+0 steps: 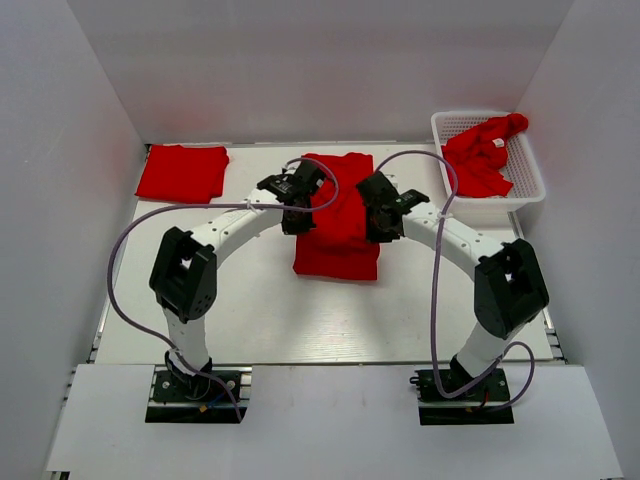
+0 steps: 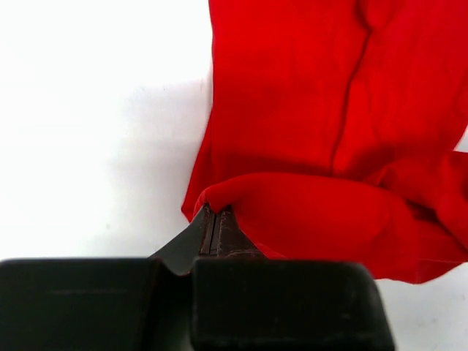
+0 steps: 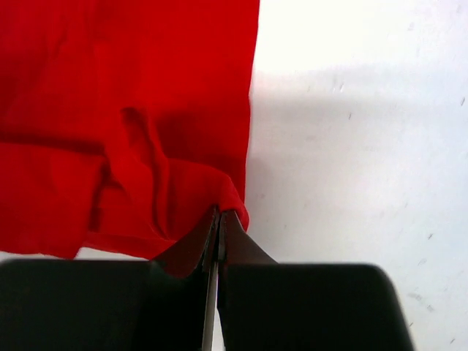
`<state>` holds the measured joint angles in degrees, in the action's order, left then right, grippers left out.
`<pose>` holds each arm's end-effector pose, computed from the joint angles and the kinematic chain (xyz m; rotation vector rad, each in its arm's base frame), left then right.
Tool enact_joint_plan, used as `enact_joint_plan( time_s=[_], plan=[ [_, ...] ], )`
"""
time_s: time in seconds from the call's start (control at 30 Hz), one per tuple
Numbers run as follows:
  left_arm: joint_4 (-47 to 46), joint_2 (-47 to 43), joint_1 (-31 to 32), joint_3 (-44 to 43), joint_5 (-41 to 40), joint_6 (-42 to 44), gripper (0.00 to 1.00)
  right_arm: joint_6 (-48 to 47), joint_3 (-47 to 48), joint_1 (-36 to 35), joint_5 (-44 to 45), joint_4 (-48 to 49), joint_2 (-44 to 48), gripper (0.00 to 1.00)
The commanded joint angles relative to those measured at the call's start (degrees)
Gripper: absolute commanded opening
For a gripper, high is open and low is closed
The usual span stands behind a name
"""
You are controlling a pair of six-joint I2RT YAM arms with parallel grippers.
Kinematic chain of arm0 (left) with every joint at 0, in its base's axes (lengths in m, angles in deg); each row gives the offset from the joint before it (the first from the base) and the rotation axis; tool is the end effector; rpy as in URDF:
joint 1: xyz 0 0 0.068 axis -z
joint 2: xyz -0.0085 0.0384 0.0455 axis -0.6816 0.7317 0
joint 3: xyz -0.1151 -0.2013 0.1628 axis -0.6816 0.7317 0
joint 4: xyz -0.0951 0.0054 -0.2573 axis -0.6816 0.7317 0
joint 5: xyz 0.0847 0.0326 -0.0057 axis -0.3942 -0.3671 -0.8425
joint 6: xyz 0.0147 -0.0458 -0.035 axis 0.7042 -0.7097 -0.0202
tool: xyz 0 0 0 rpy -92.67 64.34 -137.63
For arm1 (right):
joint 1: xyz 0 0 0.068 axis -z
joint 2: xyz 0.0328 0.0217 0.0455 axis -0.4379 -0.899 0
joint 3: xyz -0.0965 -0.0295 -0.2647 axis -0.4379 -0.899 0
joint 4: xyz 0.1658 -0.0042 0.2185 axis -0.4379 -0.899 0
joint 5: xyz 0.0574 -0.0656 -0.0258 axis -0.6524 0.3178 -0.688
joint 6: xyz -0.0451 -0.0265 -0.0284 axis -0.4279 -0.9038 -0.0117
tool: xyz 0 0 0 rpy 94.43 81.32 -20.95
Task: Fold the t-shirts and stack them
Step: Fold the folded rectangular tshirt in 1/3 of the way
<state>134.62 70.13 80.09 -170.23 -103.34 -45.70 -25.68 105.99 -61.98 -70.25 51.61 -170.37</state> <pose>0.3322 -0.2369 0.2505 -0.1113 2.6618 -0.0459 0.3072 0.2060 0.2462 -0.0286 2.5215 0.0231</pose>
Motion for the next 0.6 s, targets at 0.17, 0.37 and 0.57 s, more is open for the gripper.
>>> enact_joint_plan(
  time_s=[0.17, 0.37, 0.57],
  plan=[
    [-1.3, 4.6, -4.1, -7.3, -1.2, 5.2, 0.0, -13.0, 5.0, 4.2, -5.6, 7.7, -3.7, 0.0],
    [-3.5, 7.3, -6.4, -9.5, 0.0, 6.6, 0.0, -20.3, 5.6, 6.4, -10.3, 13.6, -5.5, 0.0],
    [-11.4, 9.1, -6.9, -10.1, 2.6, 11.1, 0.0, -22.9, 10.1, 7.9, -11.1, 13.6, -10.5, 0.0]
  ],
)
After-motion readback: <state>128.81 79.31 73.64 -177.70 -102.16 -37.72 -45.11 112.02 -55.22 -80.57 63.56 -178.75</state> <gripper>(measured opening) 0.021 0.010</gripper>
